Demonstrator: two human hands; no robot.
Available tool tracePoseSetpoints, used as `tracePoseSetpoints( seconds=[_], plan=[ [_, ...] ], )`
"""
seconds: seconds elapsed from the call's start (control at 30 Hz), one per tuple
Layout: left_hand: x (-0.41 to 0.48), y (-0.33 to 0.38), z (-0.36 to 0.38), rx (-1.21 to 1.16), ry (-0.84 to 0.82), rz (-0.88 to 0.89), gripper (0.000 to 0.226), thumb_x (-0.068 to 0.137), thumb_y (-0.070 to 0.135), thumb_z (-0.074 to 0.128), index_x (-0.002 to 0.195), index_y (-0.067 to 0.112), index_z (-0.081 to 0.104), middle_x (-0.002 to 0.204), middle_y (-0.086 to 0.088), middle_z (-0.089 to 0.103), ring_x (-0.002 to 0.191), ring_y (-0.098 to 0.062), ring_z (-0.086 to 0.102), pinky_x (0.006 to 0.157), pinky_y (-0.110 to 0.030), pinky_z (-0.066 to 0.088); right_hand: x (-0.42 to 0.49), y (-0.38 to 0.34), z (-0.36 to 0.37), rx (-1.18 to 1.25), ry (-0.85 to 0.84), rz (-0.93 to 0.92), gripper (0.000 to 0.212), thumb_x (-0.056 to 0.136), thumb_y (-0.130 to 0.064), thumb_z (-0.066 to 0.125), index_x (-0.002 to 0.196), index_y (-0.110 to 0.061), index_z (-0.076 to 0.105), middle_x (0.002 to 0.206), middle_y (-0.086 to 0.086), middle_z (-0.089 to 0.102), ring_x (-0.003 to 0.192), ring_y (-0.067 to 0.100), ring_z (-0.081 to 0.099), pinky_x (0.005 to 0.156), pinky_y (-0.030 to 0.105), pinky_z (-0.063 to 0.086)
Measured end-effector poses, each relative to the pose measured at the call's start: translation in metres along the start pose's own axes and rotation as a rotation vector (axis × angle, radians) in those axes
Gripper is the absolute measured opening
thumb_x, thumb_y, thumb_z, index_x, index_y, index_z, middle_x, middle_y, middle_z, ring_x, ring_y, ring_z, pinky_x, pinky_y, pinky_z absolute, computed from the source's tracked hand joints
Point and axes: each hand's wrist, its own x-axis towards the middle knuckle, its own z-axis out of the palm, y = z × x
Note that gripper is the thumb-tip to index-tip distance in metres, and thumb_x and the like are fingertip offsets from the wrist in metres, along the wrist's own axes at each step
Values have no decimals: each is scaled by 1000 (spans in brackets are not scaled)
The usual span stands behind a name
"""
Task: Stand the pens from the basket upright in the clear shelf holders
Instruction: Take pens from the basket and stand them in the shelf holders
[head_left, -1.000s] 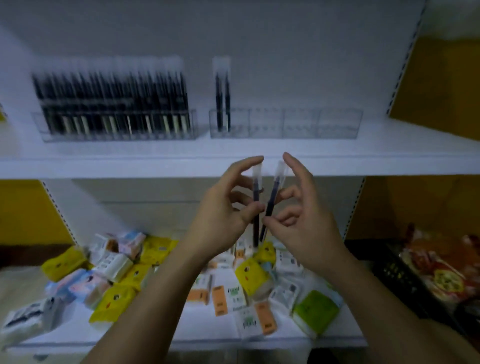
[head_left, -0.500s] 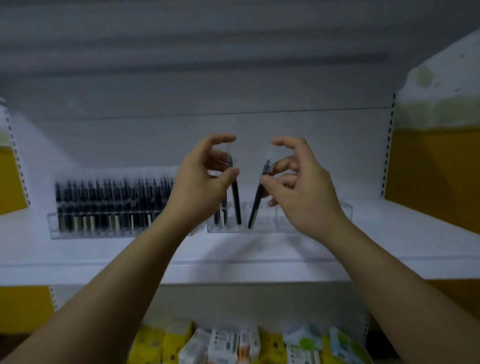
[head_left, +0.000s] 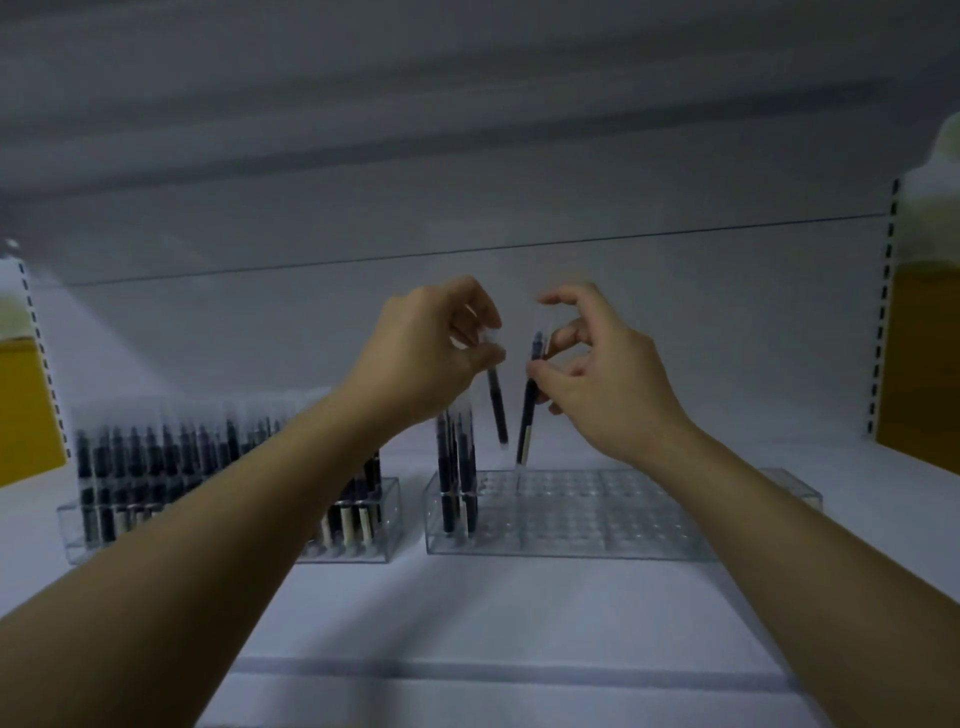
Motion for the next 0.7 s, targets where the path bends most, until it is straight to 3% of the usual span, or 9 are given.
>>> tracePoseSetpoints(
  seconds=[0.27,0.4,0.7],
  plan=[
    [14,-12,4,77,-46,-35,18,82,34,73,86,40,56,80,17,64,76,10,60,50,-1,38,22,15,15,37,-50,-3,49,85,-17,69,122,-36,44,93,-1,58,69,21,68,63,43,59],
    [14,-16,4,72,-56,-40,19,82,36,72,82,43,54,81,17,65,78,14,59,54,4,37,19,23,25,66,-71,23,50,84,-16,69,122,-36,44,94,0,59,71,24,68,66,46,58],
    [9,-16,-1,-26,-15,-54,14,83,34,69,85,41,57,83,19,65,81,11,62,68,-8,40,6,32,22,41,-41,19,50,85,-15,69,122,-38,43,94,-2,57,66,21,67,63,44,58]
  ],
)
